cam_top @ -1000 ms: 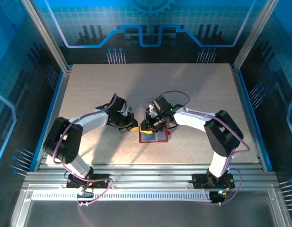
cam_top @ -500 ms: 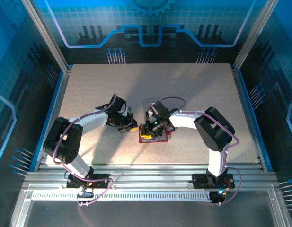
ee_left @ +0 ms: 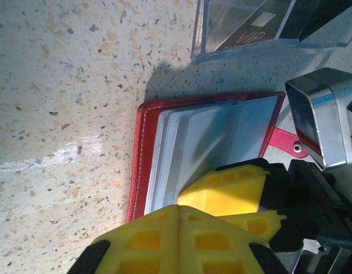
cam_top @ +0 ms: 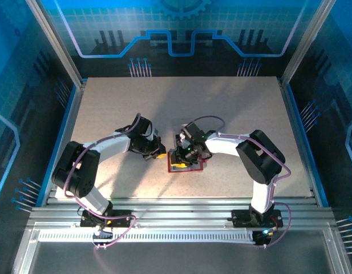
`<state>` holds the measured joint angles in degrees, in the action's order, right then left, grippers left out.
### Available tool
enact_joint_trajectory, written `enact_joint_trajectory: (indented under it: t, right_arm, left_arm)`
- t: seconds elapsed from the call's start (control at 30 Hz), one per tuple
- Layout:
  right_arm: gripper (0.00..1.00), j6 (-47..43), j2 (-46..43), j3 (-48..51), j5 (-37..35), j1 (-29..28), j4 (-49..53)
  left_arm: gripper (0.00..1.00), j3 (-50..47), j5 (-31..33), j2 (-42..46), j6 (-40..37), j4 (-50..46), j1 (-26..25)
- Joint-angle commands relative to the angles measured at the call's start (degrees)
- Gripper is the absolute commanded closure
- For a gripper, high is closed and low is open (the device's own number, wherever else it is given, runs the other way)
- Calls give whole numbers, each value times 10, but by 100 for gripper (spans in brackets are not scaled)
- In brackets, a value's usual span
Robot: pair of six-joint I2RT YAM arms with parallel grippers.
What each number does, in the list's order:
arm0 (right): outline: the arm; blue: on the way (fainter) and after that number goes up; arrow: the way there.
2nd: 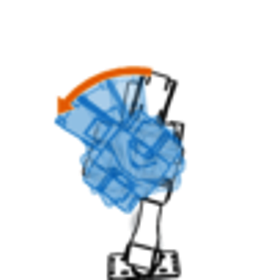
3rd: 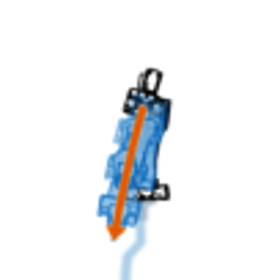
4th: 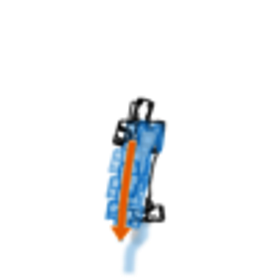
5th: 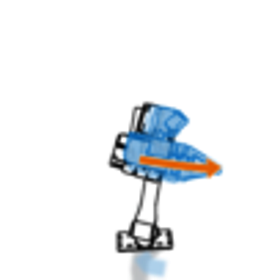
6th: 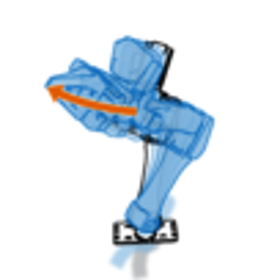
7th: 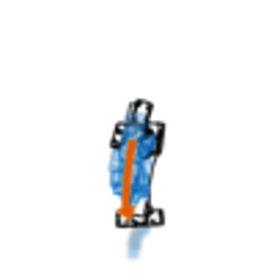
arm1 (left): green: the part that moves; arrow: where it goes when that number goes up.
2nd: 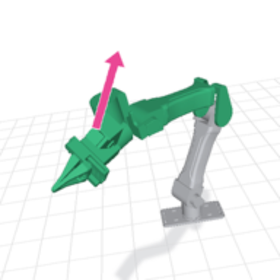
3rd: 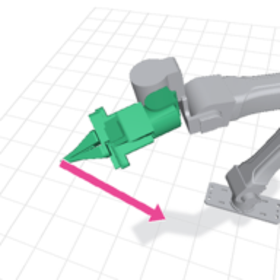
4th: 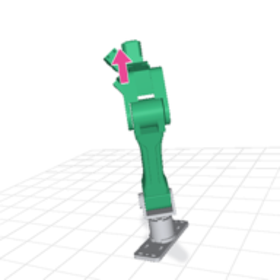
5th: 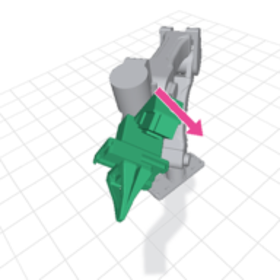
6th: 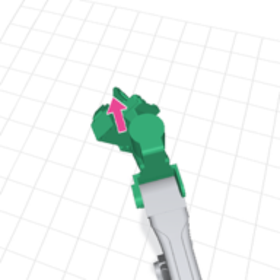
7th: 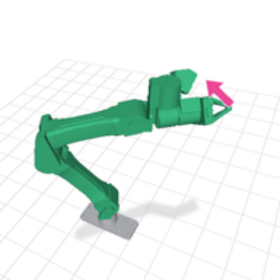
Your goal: Take the credit cards out of the card holder
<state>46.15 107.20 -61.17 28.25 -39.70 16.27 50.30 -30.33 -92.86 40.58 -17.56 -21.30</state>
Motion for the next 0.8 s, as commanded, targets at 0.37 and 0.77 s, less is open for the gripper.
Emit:
enact_joint_trajectory:
  t: [0.37, 0.77]
  right_arm:
    - [69, -32, -37, -3, -72, 6, 99]
    - [77, -43, -58, 7, -95, 6, 118]
  left_arm:
    - [100, 16, -14, -57, 49, 51, -64]
    - [100, 30, -30, -103, 80, 88, -79]
